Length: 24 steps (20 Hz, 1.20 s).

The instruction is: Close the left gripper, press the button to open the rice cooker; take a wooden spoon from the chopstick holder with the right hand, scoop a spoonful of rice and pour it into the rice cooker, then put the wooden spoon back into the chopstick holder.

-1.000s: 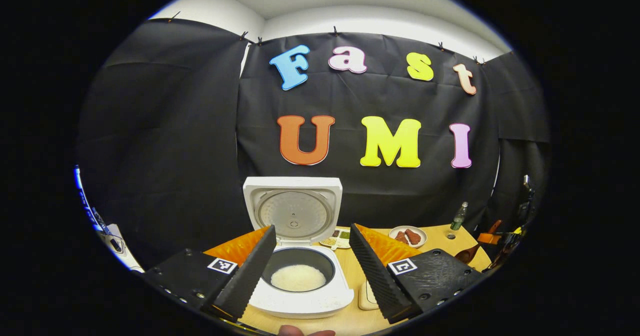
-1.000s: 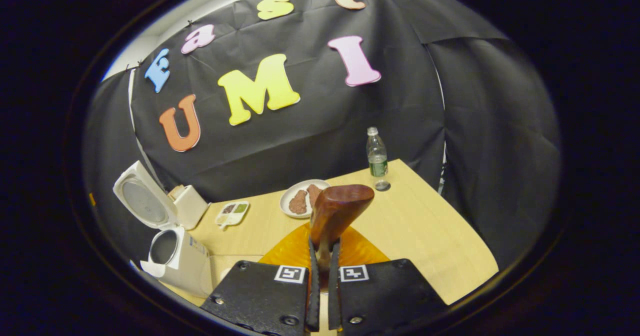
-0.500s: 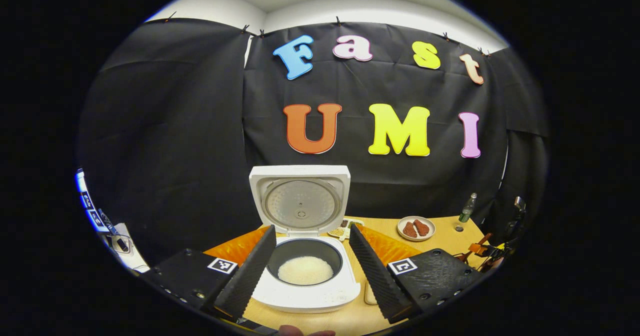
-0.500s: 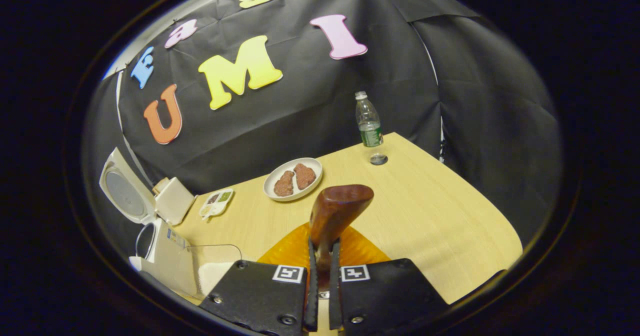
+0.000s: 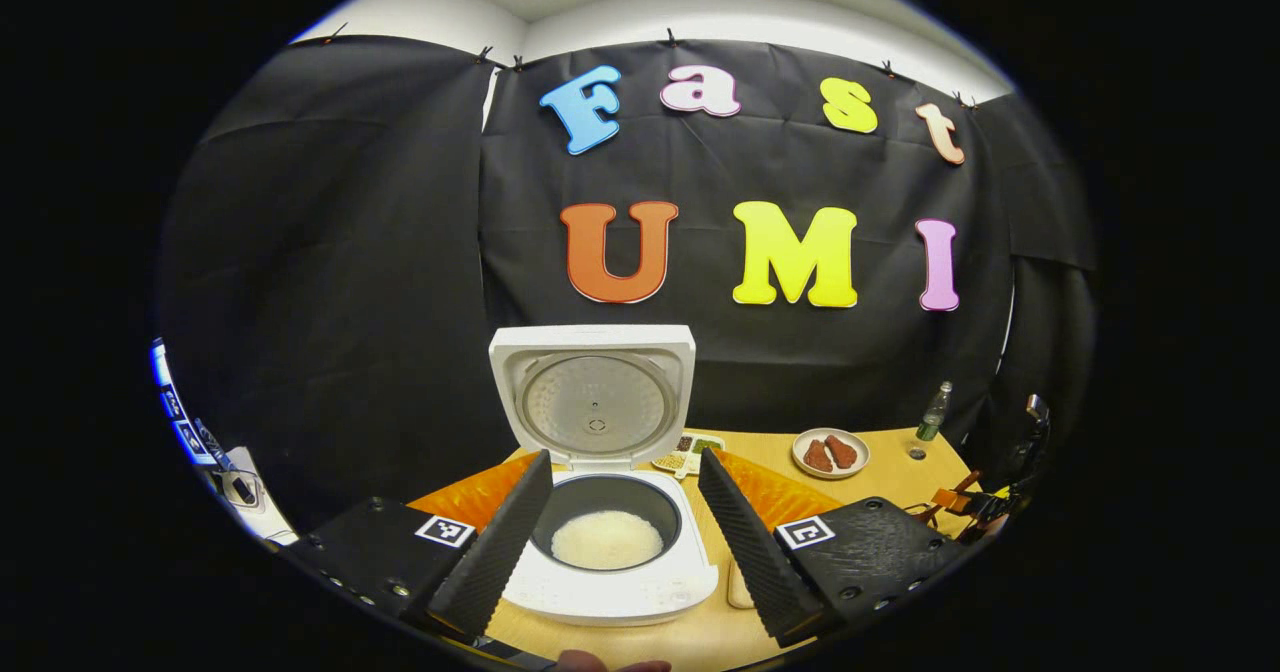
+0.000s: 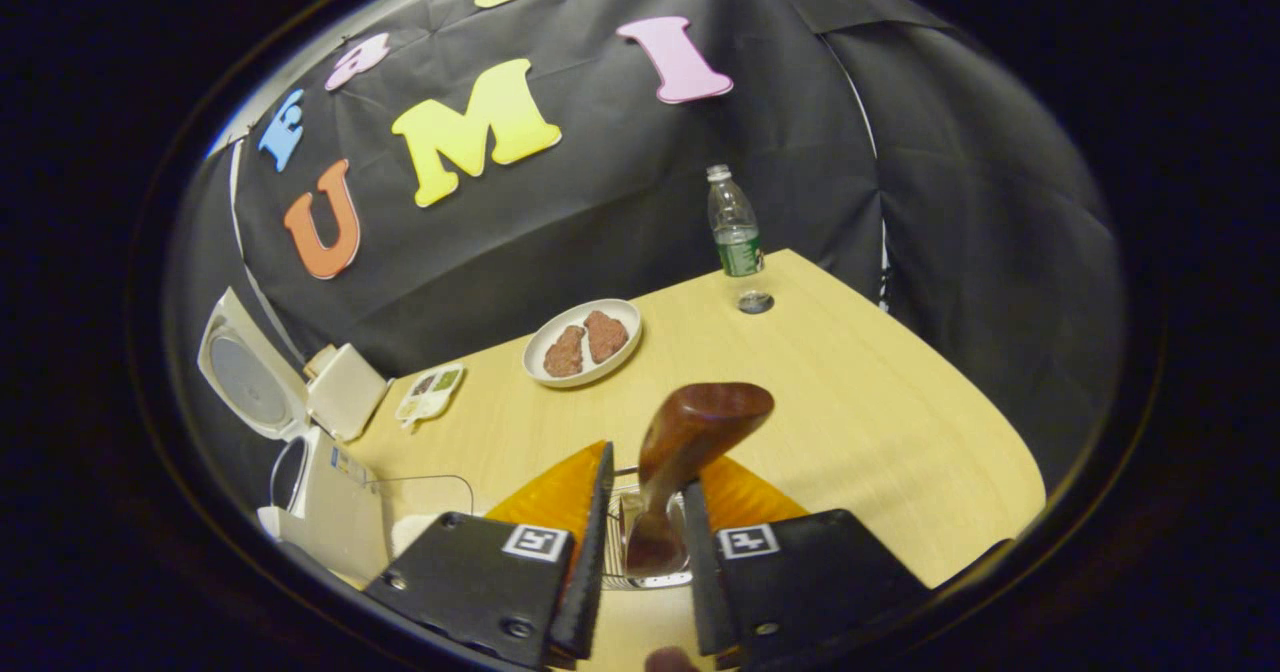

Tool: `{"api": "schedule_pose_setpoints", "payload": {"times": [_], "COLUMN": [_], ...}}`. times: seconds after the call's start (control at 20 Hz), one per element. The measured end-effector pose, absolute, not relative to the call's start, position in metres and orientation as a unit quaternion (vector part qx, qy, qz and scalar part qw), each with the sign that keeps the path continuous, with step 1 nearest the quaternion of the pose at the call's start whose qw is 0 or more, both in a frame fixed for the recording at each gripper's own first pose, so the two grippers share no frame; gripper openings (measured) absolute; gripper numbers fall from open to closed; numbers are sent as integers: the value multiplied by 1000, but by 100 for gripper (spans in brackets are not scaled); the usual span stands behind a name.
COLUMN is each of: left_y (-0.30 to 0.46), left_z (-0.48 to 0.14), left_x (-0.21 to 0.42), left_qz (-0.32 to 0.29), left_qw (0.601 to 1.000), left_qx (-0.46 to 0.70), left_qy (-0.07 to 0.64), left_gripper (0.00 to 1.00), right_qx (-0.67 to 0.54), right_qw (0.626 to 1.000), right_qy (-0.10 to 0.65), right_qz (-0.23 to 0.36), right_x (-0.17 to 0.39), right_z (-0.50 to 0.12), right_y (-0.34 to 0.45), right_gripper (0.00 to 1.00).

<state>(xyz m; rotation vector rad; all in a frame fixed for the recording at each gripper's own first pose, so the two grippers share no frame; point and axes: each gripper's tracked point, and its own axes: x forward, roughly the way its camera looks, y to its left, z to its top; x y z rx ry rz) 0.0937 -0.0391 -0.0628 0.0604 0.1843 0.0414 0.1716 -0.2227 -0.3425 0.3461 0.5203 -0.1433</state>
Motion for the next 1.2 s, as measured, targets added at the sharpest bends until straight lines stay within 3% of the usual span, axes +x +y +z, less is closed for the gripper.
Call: {"api": "schedule_pose_setpoints", "payload": {"times": [0.1,0.15,0.4,0.55,0.8,0.9,1.2], "left_y": [-41,-42,-39,-34,-11,1,28], "left_z": [-59,-57,-39,-22,16,28,44], "left_x": [97,99,118,134,167,180,233], "left_qz": [13,9,-3,-15,-3,4,7], "left_qw": [996,997,998,999,1000,1000,999], "left_qx": [22,18,1,5,27,20,31], "left_qy": [84,80,56,36,2,-3,-7], "left_gripper": [94,94,94,94,94,94,94], "right_qx": [158,156,135,109,65,59,46], "right_qw": [950,951,959,968,980,983,988], "right_qy": [254,252,221,192,132,116,92], "right_qz": [-84,-91,-117,-123,-130,-127,-113], "right_x": [166,162,138,122,96,87,68], "right_z": [-332,-325,-273,-226,-145,-120,-86], "right_y": [-232,-237,-256,-253,-228,-211,-159], "right_gripper": [73,78,81,91,94,100,100]}}
